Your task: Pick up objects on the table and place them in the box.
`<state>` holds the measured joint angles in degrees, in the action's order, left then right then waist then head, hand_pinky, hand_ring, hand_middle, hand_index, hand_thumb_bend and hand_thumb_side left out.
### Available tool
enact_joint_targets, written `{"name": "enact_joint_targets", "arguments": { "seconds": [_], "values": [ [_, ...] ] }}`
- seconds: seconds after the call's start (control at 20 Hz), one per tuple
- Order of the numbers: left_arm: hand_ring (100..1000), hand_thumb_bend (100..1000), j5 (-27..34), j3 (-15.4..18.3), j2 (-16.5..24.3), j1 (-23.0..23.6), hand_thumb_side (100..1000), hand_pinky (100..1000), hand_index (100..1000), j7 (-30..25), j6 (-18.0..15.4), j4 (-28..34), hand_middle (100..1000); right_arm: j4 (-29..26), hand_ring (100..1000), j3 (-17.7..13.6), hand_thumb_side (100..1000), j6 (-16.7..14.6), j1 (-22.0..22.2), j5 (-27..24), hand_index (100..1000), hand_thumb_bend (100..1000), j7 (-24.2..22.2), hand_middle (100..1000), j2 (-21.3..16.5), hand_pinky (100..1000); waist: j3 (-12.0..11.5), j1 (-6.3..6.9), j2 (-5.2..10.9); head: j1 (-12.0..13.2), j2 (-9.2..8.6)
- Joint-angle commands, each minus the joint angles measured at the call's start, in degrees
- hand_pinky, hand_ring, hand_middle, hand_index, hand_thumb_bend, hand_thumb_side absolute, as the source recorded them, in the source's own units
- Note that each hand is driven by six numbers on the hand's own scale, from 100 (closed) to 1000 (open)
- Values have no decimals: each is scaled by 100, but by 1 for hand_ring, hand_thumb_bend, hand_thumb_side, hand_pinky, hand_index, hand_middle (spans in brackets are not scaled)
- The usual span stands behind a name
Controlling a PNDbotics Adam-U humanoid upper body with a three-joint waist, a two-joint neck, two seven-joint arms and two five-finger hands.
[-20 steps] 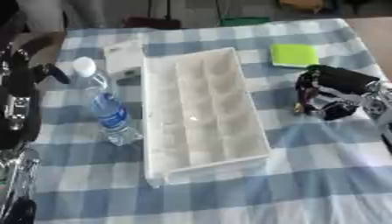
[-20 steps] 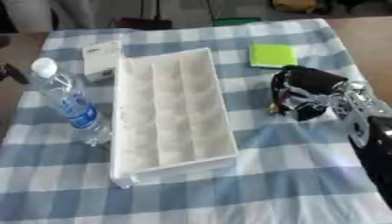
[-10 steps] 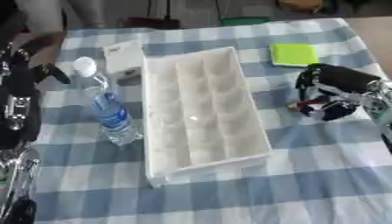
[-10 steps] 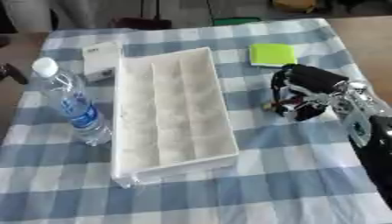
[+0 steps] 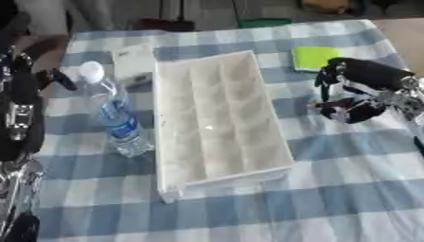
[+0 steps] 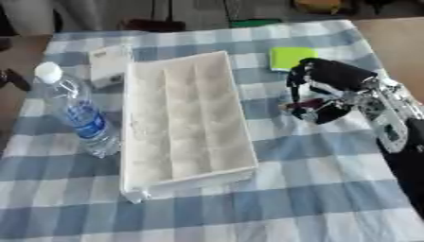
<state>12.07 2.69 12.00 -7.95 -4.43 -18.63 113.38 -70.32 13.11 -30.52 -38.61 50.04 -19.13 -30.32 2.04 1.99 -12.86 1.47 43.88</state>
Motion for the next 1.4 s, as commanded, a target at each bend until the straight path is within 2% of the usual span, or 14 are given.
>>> {"name": "enact_joint_targets", "arguments": {
  "seconds": [0.05,0.35,0.4,0.45,0.9,1.4],
  "values": [
    [802,505,5,19,43,-18,489,416,873,2,6,121,929,-220,782,-28,100,22,-120,-152,474,332,-64,682,-200,976,5,-22,96,23,24],
    [802,503,8,19,42,-16,489,416,873,-1,6,121,929,-373,774,-43,100,78,-143,-336,469,322,-140,678,-200,972,5,-23,95,20,24],
    [802,503,8,18,42,-16,489,416,874,-3,6,121,929,-401,769,-43,115,87,-151,-372,466,249,-156,678,-198,970,5,-23,95,19,24],
    [802,503,10,17,42,-18,488,416,874,-4,5,121,929,-441,769,-39,100,90,-171,-420,466,315,-171,677,-191,970,3,-22,95,17,24],
    [803,503,29,11,43,-20,488,416,874,-22,4,121,929,-684,756,14,100,159,-358,-789,457,300,-384,672,-131,963,-14,-19,101,-3,24],
    [803,504,64,-18,35,-69,486,417,875,-58,6,121,929,-710,750,136,100,154,-840,-1111,451,297,-614,671,97,961,-164,-28,70,-92,24]
  ]
}}
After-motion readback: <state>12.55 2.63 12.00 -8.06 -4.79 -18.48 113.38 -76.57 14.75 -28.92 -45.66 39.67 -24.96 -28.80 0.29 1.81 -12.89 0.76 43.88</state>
